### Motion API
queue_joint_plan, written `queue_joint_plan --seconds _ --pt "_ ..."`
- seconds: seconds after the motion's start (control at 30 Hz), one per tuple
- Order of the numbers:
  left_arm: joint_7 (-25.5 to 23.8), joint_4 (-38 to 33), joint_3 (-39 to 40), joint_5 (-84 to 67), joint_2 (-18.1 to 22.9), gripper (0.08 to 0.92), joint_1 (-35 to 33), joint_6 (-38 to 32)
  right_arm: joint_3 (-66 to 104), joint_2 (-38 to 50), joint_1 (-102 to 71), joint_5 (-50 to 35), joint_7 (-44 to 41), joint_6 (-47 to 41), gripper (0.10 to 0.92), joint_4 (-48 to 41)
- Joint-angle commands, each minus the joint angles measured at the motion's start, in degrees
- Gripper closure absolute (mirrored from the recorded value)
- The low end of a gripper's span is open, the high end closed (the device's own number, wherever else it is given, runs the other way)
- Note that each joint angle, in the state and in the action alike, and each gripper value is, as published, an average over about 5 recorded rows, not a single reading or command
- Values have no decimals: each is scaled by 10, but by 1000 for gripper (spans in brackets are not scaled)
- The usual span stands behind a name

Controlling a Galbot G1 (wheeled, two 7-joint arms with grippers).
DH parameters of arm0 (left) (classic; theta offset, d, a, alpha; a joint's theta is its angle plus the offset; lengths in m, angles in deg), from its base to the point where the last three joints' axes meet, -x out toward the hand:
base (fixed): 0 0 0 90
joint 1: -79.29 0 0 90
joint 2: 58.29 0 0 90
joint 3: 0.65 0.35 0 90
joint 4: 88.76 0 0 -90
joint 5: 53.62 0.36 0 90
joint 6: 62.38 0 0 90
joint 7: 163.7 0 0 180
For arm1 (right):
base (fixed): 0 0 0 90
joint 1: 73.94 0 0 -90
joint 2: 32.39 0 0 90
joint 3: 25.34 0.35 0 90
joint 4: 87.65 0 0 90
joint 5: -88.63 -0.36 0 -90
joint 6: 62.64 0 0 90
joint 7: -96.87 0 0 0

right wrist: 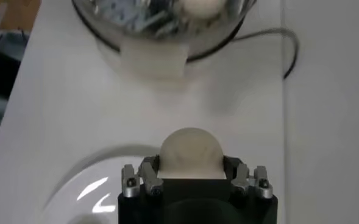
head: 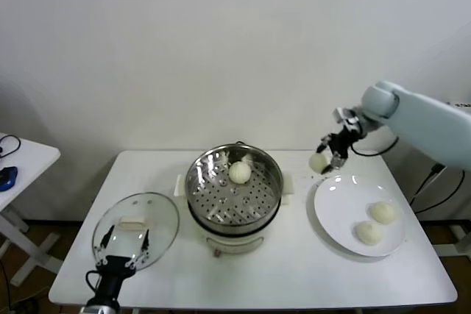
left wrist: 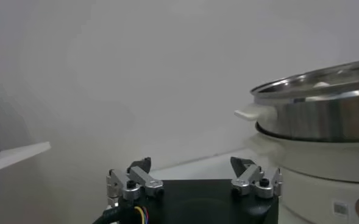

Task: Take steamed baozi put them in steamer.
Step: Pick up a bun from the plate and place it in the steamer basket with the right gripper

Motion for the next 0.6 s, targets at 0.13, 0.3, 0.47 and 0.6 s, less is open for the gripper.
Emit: queue_joint_plan --seconds 0.13,0.3,0.47,0.6 --pt "-1 -8 2 0 -3 177 -5 -1 -70 -134 106 -181 15 -59 347 28" --pt "-1 -13 -1 1 -5 177 -14 -2 -46 -213 48 -168 26 -70 347 12" --pt "0 -16 -8 -2 -8 177 -25 -6 -34 -273 -6 -153 28 -69 347 -24" --pt "1 -15 -11 -2 -7 177 -26 -6 -35 -302 -30 -144 26 -63 350 -49"
